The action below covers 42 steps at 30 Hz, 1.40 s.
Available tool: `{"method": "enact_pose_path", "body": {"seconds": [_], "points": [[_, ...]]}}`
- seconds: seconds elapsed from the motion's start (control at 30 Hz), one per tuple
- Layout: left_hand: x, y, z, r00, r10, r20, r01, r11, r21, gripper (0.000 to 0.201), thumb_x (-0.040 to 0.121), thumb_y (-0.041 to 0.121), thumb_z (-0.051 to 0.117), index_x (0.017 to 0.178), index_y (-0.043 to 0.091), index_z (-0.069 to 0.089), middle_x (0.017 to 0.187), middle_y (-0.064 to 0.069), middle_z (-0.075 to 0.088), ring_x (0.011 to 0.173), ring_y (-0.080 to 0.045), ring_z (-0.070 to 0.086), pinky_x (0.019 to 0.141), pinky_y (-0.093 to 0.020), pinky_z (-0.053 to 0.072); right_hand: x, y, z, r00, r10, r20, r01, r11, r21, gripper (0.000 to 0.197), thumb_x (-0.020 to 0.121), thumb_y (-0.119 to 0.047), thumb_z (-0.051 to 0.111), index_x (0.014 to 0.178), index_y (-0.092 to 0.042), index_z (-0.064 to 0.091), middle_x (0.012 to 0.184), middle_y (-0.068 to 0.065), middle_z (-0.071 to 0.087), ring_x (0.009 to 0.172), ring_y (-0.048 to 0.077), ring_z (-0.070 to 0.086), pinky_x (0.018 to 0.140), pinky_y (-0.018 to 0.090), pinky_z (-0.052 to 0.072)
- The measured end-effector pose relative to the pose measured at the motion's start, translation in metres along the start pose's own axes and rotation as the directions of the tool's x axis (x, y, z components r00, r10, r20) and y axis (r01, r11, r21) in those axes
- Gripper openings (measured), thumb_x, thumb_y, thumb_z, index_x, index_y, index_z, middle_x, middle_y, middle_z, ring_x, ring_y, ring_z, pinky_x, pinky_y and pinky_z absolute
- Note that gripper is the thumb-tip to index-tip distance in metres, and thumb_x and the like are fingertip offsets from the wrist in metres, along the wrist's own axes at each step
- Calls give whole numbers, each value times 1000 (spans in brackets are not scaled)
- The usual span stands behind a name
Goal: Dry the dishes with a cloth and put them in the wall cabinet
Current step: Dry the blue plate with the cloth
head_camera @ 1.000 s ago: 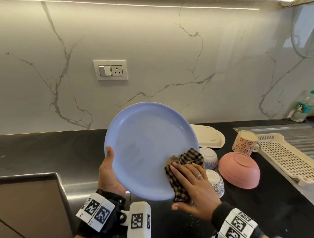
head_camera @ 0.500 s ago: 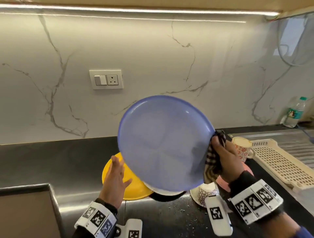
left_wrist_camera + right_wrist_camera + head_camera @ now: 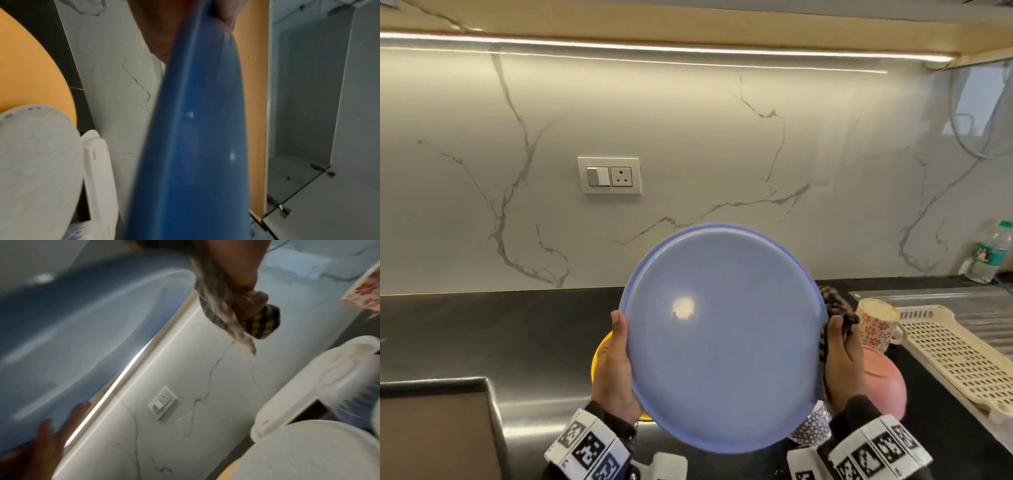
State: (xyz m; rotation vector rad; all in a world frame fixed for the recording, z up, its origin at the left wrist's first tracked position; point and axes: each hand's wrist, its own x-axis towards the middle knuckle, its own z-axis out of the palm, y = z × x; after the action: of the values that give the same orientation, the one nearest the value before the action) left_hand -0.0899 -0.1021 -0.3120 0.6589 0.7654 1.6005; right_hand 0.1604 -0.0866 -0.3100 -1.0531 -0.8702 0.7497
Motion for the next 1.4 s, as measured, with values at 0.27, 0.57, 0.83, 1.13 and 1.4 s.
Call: {"method": "enact_pose_path", "body": {"seconds": [0.27,0.57,0.83,1.13,1.4], "points": [[3,25,2,990,122,74,-122,993,-3,42,72,49,54,83,13,73,87,-12,71,77,-27,67,63,-37,58,-9,-21,11,979,-201,-34,204,967,152,46,67,-72,57,102,-42,61,86,-13,63,81,17,64,73,30,54],[-19,4,27,996,59,63,-64,995,81,78,76,60,41,106,-9,61,106,-27,66,101,-38,64,92,-51,49,-76,6,71,336,-282,899,894,397,-209,81,87,-70,13,150,-21,-3,158,-1,-3,145,21,-6,113,47,-8],[-12,7,32,961,142,237,-176,976,131,84,41,84,63,87,14,75,92,-10,73,88,-19,68,78,-34,56,-47,-9,86,276,-425,862,952,246,-183,59,96,-54,12,148,-27,13,157,-7,9,145,21,6,109,55,10],[-13,7,31,938,186,294,-232,964,131,79,39,70,79,53,-5,58,56,-16,56,51,-23,49,48,-24,40,28,-29,76,572,-424,703,799,484,-357,64,88,-68,18,142,-35,19,151,-16,20,142,3,12,115,43,15],[-8,18,29,941,154,302,-165,986,9,73,40,68,80,81,7,76,85,-15,73,73,-26,71,59,-31,57,53,13,27,773,-223,594,531,741,-412,85,73,-84,24,141,-35,10,150,-17,14,138,-4,14,112,12,7]]}}
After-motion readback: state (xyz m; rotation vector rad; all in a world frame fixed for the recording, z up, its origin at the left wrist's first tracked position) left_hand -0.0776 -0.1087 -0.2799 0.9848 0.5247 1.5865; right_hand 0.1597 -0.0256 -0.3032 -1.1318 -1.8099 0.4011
